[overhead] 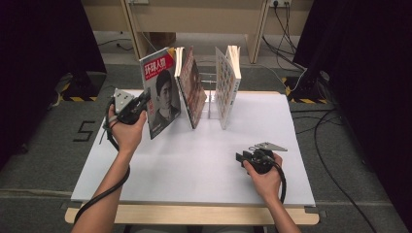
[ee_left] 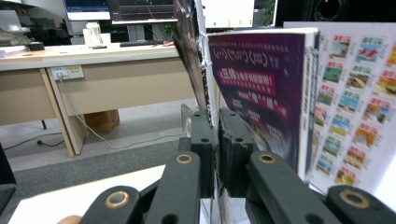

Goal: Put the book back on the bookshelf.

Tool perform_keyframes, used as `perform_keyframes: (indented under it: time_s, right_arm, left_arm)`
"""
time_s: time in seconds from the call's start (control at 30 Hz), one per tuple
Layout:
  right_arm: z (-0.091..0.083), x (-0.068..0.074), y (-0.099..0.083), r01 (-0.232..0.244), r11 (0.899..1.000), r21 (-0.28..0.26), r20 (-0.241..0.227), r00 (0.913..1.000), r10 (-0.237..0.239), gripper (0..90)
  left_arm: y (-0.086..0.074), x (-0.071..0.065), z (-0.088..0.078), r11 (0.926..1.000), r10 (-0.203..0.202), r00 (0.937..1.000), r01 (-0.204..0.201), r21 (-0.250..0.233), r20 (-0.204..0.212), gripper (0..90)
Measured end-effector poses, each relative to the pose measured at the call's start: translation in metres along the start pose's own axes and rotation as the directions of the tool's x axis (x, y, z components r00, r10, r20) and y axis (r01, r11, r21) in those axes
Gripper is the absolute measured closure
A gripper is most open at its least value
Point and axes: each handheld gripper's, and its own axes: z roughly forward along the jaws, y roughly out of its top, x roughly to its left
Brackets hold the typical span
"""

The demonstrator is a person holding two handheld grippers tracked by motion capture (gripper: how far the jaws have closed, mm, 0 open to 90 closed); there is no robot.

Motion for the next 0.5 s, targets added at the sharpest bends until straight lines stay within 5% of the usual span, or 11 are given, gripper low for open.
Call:
perform_keyframes:
  time_s: [0.5]
  right_arm:
    - [0.000, 0.000, 0.000, 0.000, 1.000, 0.002, 0.004, 1.0000, 0.000, 62.1]
  left_arm:
    - [-0.039, -0.002, -0.037, 0.9965, -0.074, 0.9972, 0.074, 0.039, 0.005, 84.8]
